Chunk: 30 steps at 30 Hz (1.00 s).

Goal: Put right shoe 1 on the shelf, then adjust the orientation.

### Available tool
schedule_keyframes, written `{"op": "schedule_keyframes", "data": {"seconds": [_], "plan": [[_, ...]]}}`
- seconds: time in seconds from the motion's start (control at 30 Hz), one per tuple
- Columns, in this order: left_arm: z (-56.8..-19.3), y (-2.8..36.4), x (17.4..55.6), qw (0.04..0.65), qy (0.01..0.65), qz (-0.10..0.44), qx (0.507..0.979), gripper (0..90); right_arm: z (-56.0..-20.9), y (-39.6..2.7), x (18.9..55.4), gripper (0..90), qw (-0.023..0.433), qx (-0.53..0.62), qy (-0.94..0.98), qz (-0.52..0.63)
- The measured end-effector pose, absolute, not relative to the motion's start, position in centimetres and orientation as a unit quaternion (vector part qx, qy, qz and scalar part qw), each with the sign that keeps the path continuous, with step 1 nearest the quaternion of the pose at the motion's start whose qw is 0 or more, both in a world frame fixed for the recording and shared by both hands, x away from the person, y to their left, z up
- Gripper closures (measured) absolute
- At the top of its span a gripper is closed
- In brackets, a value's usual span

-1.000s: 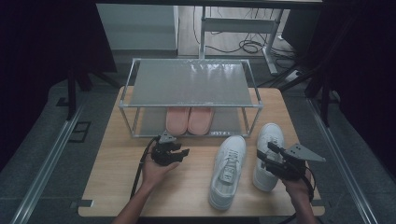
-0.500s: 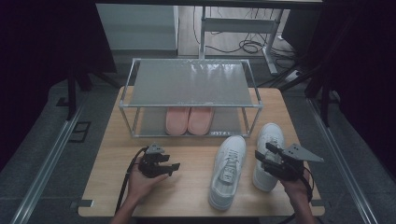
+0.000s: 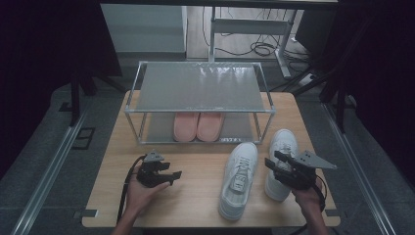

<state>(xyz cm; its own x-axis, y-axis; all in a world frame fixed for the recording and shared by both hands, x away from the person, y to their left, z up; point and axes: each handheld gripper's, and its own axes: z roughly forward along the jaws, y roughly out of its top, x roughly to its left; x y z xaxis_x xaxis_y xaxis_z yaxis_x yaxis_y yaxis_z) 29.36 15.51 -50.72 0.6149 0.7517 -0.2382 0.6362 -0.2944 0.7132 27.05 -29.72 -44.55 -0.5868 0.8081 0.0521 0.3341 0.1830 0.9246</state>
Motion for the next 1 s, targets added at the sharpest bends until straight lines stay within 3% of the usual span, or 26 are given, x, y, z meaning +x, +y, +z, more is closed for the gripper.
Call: {"op": "schedule_keyframes", "data": {"seconds": [0.2,0.7,1.0], "plan": [[-50.4,15.8,29.2,0.413,0.430,0.072,0.799,34.2,-44.7,-29.1,27.1,57.6,0.219,0.385,0.741,0.505],[-49.7,16.4,29.0,0.415,0.442,0.070,0.793,34.2,-45.6,-26.4,26.6,85.9,0.158,0.353,0.777,0.496],[-49.3,16.4,28.8,0.423,0.433,0.064,0.793,34.1,-45.5,-24.3,25.0,90.0,0.151,0.330,0.783,0.506]]}}
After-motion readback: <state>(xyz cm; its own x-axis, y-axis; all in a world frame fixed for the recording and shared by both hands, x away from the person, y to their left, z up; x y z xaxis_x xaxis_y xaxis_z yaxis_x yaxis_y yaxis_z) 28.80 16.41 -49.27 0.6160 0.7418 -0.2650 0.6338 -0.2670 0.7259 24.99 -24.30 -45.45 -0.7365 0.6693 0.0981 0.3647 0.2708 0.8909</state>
